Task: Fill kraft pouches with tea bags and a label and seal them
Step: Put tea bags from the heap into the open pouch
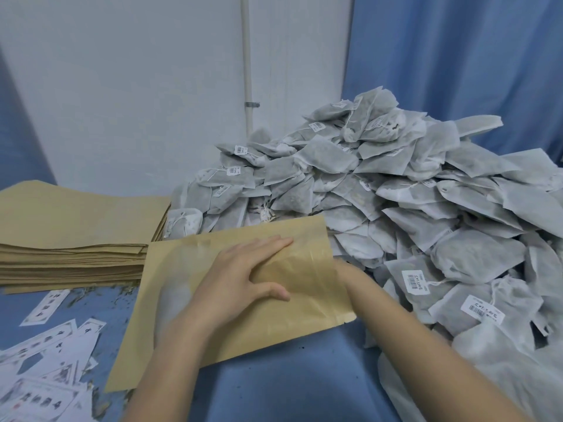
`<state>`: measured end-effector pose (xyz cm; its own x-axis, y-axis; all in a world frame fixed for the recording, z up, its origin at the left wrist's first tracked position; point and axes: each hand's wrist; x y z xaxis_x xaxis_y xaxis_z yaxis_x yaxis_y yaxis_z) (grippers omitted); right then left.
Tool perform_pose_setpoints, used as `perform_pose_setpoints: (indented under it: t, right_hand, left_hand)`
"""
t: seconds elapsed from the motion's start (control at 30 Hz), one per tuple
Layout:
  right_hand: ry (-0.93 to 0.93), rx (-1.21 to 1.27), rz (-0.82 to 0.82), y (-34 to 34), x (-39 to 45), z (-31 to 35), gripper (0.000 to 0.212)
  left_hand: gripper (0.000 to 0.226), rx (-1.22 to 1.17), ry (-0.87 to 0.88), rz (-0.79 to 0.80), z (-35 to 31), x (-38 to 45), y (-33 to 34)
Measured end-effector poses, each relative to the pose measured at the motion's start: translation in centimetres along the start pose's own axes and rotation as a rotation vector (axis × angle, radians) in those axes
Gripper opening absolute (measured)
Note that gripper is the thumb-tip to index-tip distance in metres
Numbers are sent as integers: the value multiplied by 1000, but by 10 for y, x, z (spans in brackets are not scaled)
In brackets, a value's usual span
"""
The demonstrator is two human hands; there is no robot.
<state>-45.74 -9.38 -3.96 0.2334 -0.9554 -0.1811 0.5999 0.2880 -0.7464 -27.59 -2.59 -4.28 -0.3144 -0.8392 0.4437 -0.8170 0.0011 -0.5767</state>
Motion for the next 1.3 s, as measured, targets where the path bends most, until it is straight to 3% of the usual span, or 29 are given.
perform_pose_setpoints:
  t: [0.03, 0.1, 0.2, 0.27, 0.33, 0.43, 0.53, 0.7, 0.77, 0.83, 0.93, 1.07, 1.17, 1.3]
  right_hand:
    - [25, -135, 78, 0, -1, -1, 38]
    - [-143, -244, 75, -5, -6, -4, 30]
    - [-268, -221, -350, -19, 6, -12, 14]
    - [-182, -512, -620, -29, 22, -23, 27]
    - [-9, -834, -673, -33, 36, -36, 47]
    - [-2, -1022, -774, -38, 40, -39, 33]
    - [-290, -699, -1015, -32, 27, -35, 25]
    - [-134, 21, -1105, -28, -12, -30, 44]
    - [-119, 325, -1040, -34, -22, -31, 46]
    - [-123, 667, -862, -37, -28, -31, 40]
    - [-143, 850, -537, -32, -32, -28, 31]
    - [-165, 587, -203, -10, -24, -12, 16]
    - [-230, 104, -164, 1, -14, 7, 9]
    - [-275, -165, -102, -8, -8, 18, 34]
  left_hand:
    - [78, 0, -9, 7, 2, -1, -1]
    - [77, 5, -23, -4, 5, -1, -3]
    - [77, 40, -44, -64, 8, -2, -5]
    - [79, 48, -67, -96, 10, -2, -7]
    - [79, 40, -76, -117, 11, -3, -8]
    - [77, 19, -71, -154, 10, -3, -11]
    - [77, 10, -77, -181, 11, -3, -13]
    - [77, -2, -86, -197, 11, -2, -13]
    - [76, -11, -80, -206, 10, -4, -13]
    - [76, -13, -78, -209, 9, -5, -13]
    - [77, -24, -73, -202, 6, -5, -14]
    - [77, -37, -50, -153, 5, -5, -15]
    - [75, -32, -24, -122, 6, -3, -14]
    - [74, -40, -32, -122, 10, -3, -12]
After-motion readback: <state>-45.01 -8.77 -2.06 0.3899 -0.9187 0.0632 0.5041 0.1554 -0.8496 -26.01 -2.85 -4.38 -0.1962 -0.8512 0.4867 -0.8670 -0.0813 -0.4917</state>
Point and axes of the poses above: each hand's wrist, its own x-axis towards the middle knuckle, its own y-axis out of the palm, z = x × y, and after that the axes turned 12 degrees about -x, right-handed
